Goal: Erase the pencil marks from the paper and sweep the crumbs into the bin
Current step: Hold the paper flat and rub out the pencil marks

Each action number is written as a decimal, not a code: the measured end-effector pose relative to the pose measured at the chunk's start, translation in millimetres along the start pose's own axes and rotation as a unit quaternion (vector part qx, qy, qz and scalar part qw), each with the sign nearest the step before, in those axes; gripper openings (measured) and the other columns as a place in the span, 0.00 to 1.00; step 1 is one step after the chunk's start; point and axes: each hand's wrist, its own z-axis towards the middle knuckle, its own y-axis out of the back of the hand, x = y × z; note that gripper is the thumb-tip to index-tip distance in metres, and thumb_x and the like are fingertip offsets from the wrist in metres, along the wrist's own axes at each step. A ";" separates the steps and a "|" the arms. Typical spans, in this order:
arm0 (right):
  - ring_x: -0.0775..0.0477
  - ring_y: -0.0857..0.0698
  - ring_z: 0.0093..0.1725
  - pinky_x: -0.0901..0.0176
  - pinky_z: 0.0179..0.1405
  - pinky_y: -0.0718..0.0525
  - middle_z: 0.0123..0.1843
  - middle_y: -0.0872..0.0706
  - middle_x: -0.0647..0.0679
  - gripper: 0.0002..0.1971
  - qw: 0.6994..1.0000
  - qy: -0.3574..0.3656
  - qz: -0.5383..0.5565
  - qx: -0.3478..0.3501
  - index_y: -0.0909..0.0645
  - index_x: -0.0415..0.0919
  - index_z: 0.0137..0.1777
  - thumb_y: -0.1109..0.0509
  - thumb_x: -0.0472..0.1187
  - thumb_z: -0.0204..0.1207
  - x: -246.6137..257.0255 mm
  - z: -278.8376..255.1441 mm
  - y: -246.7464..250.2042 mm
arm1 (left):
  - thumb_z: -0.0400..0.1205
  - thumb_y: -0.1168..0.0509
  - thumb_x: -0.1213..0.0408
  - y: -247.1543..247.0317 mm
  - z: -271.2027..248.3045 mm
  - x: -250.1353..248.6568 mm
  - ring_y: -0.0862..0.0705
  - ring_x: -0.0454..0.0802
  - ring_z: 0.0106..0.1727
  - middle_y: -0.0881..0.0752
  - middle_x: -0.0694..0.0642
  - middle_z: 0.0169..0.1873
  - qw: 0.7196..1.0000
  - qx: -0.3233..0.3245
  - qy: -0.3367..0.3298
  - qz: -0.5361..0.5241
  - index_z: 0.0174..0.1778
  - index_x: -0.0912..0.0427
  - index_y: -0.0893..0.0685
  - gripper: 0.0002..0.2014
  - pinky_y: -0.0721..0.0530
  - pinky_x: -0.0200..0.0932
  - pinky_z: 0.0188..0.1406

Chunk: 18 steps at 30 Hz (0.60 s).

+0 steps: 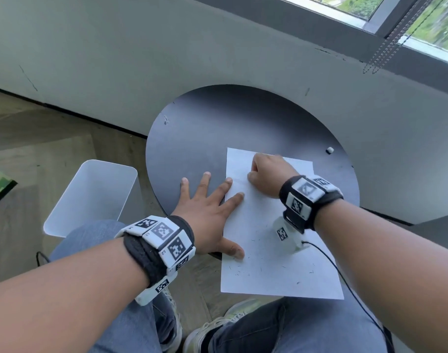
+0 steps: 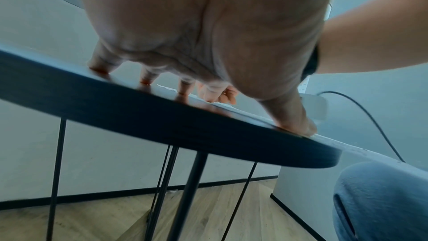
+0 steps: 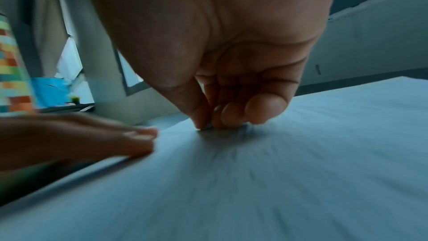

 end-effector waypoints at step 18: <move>0.36 0.16 0.56 0.51 0.54 0.16 0.59 0.14 0.39 0.11 0.998 -0.053 0.013 -0.020 0.19 0.38 0.57 0.38 0.41 0.81 -1.9 46.3 7.6 | 0.66 0.42 0.15 5.6 2.8 -4.2 0.74 0.63 0.87 0.67 0.53 0.89 0.999 0.015 -0.015 0.030 0.89 0.44 0.62 0.63 0.61 0.91 0.73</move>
